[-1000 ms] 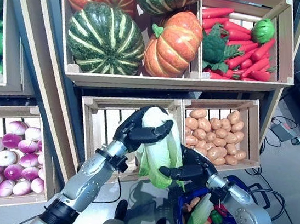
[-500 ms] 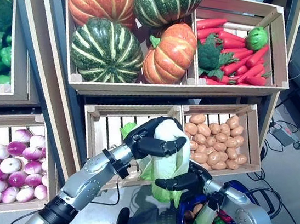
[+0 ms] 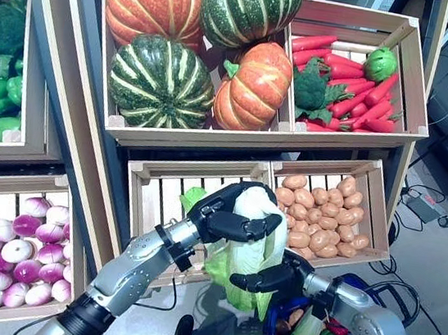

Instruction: Put vegetables into the basket

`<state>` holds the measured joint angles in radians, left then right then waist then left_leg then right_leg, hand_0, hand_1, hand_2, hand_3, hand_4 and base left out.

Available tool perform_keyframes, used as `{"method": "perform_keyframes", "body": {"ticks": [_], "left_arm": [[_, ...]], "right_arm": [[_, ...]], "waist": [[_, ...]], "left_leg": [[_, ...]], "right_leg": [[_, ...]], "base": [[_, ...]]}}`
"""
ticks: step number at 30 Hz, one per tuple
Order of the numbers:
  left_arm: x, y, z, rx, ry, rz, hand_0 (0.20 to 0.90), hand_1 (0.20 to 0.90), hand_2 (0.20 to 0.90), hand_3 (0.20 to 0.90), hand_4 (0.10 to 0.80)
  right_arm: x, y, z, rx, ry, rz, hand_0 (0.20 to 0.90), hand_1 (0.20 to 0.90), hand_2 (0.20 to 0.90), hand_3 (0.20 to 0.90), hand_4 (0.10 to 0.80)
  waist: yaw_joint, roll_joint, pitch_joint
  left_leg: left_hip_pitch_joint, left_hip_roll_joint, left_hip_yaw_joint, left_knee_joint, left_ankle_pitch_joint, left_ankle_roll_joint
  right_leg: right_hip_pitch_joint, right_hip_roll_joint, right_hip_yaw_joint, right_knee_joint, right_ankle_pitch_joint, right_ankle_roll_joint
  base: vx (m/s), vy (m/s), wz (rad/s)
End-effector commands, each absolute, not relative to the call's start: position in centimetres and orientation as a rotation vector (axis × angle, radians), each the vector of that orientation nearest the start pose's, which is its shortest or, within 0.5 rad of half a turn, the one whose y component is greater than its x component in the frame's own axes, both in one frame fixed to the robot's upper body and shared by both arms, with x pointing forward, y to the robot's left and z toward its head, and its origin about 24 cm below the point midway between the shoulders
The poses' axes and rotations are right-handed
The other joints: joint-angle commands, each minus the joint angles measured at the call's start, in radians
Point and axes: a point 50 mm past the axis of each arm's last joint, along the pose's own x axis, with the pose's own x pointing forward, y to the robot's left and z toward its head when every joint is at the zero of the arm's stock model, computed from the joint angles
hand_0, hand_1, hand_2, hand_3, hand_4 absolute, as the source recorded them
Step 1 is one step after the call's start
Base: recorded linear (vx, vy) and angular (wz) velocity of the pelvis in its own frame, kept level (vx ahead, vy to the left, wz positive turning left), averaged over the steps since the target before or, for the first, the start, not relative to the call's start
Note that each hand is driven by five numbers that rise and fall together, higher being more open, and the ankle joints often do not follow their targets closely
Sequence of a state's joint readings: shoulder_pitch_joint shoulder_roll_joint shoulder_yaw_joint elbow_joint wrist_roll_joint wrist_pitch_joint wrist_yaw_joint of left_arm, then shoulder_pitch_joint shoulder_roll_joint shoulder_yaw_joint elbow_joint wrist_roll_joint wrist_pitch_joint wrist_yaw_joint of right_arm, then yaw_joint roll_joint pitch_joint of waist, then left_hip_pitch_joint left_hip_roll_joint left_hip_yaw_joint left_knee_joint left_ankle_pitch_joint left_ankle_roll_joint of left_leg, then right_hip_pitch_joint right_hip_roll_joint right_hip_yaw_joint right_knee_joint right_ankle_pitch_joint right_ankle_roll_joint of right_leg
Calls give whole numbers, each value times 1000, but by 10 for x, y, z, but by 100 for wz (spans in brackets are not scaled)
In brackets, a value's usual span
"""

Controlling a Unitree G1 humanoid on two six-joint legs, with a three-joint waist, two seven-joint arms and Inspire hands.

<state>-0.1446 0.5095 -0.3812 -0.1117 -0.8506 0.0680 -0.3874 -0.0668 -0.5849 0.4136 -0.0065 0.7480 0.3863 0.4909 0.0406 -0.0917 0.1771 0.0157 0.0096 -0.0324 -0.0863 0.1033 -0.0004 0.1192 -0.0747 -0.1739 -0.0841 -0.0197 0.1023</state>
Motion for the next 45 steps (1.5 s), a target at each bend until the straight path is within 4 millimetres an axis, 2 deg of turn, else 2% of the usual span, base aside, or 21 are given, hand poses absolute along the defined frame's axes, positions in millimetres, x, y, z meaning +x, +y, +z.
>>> {"method": "perform_keyframes", "body": {"ticks": [1, 7, 9, 10, 18, 28, 31, 37, 40, 42, 45], "left_arm": [[239, 80, 144, -555, -302, -1141, 300, 300, 300, 300, 400], [239, 81, 142, -543, -284, -1126, 300, 300, 300, 300, 400], [239, 81, 140, -533, -275, -1118, 764, 764, 764, 764, 709], [239, 82, 139, -535, -266, -1105, 900, 900, 900, 900, 800], [242, 92, 134, -533, -240, -1046, 900, 900, 900, 900, 800], [245, 120, 122, -539, -182, -885, 900, 900, 900, 900, 800], [243, 133, 117, -563, -171, -826, 900, 900, 900, 900, 800], [238, 157, 112, -540, -170, -735, 900, 900, 900, 900, 800], [233, 172, 109, -530, -184, -679, 900, 900, 900, 900, 800], [233, 174, 108, -524, -192, -667, 900, 900, 900, 900, 800], [232, 183, 111, -508, -244, -622, 900, 900, 900, 900, 800]], "right_arm": [[230, -126, 36, 312, 404, 945, 300, 300, 300, 300, 400], [228, -127, 34, 327, 399, 923, 300, 300, 300, 300, 400], [228, -128, 33, 337, 396, 916, 300, 300, 300, 300, 400], [228, -128, 34, 345, 395, 910, 300, 300, 300, 300, 400], [227, -132, 32, 389, 380, 846, 300, 300, 300, 300, 400], [224, -157, 32, 497, 297, 655, 300, 300, 300, 300, 400], [221, -167, 33, 572, 246, 581, 300, 300, 300, 300, 400], [215, -183, 38, 590, 160, 532, 300, 300, 300, 300, 400], [210, -198, 39, 639, 84, 454, 300, 300, 300, 300, 400], [210, -200, 39, 654, 61, 432, 300, 300, 300, 300, 400], [213, -212, 47, 718, -79, 340, 300, 300, 300, 300, 400]], "waist": [[13, -9, -93], [11, 0, -93], [11, 1, -95], [10, 2, -95], [5, 12, -98], [-8, 23, -99], [-13, 27, -100], [-17, 34, -89], [-19, 38, -75], [-21, 40, -69], [-29, 50, -29]], "left_leg": [[42, 11, -5, 13, -100, -10], [43, 11, -7, 12, -100, -10], [44, 11, -9, 11, -100, -9], [44, 11, -9, 10, -100, -10], [46, 14, -4, 11, -100, -13], [47, 20, -6, 3, -97, -18], [43, 22, -9, 0, -95, -21], [25, 27, -12, -1, -89, -28], [7, 30, -14, -1, -83, -31], [-1, 31, -14, -1, -82, -31], [-41, 31, -22, -1, -72, -30]], "right_leg": [[-71, -70, 20, 24, 88, 49], [-70, -72, 23, 22, 87, 49], [-68, -72, 24, 19, 88, 50], [-67, -72, 25, 17, 88, 51], [-67, -72, 33, 16, 88, 50], [-66, -65, 43, 8, 86, 48], [-67, -59, 46, 3, 85, 45], [-80, -49, 48, -3, 84, 40], [-94, -42, 46, -1, 81, 35], [-102, -40, 46, 1, 80, 33], [-141, -30, 47, 19, 71, 25]], "base": [[0, 0, 0], [0, 0, 0], [0, 0, 0], [0, 0, 0], [0, 0, 0], [-6, -23, 0], [9, -55, 0], [-5, -41, 0], [-9, -37, 2], [-25, -6, 1], [-114, -9, 4]]}}
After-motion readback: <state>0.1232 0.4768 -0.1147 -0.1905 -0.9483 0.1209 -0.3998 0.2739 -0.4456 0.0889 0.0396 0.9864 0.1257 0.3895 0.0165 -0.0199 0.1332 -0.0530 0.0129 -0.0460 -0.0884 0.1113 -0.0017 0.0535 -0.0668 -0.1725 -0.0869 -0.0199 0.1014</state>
